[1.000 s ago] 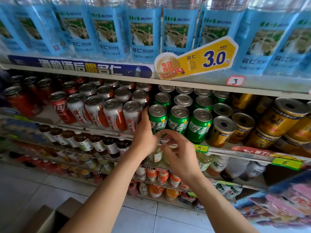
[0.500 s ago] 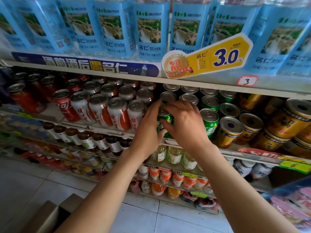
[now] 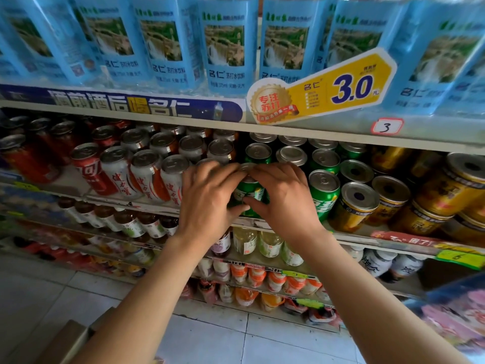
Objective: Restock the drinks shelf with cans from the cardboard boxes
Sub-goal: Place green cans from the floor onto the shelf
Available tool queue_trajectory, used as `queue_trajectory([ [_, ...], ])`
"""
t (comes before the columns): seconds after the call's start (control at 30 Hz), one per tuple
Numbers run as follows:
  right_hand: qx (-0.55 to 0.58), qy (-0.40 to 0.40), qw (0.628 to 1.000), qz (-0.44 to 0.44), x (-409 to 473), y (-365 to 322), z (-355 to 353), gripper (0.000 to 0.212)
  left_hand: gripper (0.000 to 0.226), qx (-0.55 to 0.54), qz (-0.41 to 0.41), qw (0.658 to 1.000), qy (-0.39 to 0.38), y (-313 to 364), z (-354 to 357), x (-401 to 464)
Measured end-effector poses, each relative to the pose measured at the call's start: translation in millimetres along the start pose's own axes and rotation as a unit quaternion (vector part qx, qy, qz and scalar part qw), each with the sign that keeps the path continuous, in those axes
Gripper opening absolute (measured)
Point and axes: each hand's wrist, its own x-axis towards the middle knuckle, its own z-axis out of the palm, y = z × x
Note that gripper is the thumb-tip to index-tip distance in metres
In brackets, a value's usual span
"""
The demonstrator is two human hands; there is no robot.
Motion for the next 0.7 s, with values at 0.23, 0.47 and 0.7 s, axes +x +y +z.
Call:
queue_trajectory([
  [0.23,-0.006,0.017,1.000,-0.020,-3,4,5,0.053,0.055,-0.082,-0.036,0.996,0.005,-3,12,1],
  [0.47,-0.116,-0.051,0.992,-0.025,-10,17,-18,0.086,0.045,-0.103,-0.008,0.994,0.023,1,11,-6],
  [0.7,-0.156,-0.037,0.987,-0.021,-14,17,-16,0.086,0.048,-0.112,0.004,0.994,0.015,1,12,-5],
])
